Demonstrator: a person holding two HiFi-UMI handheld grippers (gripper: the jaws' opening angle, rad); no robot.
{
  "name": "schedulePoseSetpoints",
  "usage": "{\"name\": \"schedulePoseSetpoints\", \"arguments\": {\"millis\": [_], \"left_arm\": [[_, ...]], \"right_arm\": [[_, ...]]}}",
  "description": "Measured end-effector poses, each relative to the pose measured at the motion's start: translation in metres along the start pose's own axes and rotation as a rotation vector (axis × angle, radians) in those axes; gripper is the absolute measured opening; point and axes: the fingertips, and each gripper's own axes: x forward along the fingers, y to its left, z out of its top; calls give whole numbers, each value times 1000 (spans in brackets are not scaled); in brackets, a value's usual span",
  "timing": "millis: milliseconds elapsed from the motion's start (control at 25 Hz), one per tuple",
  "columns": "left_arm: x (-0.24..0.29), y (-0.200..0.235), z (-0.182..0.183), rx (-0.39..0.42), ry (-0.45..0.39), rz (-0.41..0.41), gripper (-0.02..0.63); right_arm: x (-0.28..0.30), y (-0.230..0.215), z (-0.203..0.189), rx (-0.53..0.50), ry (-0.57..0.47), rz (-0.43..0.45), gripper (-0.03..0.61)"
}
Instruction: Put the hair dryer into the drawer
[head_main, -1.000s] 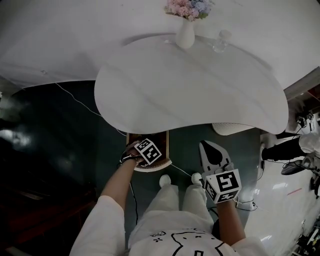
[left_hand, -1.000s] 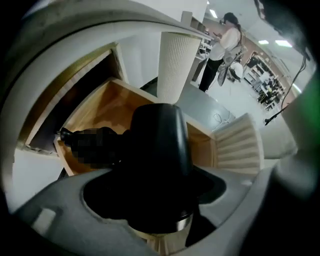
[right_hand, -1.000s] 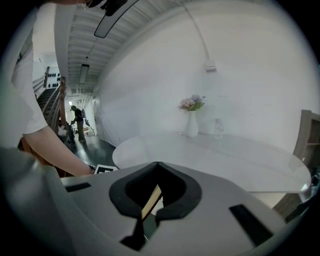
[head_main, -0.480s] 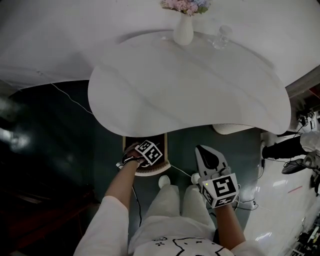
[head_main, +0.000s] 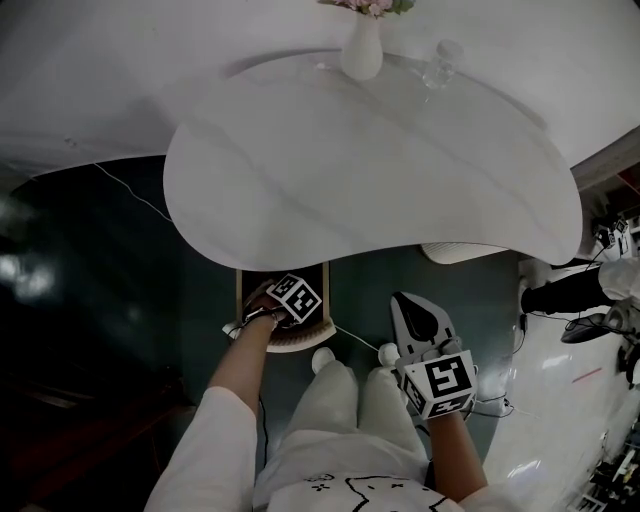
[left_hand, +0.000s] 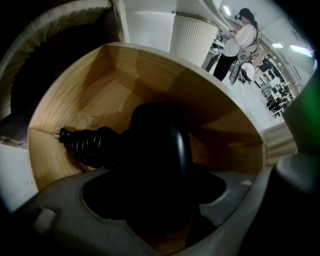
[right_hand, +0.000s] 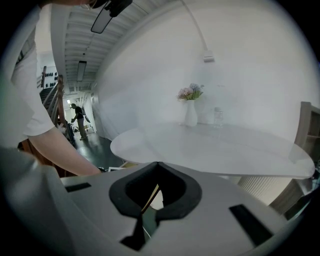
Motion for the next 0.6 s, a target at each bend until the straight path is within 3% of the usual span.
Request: {"name": "schedulePoseSetpoints", "arguments": {"millis": [280, 440, 600], "left_arm": [[14, -2, -15, 62, 122, 35, 360], [12, 0, -13, 51, 101, 34, 362], [4, 2, -2, 39, 25, 44, 370]], "right_arm": [[-2, 6, -6, -3, 0, 8, -3], [-4, 7, -5, -12, -4, 8, -3], [-10, 11, 0, -23, -7, 12, -3]]}}
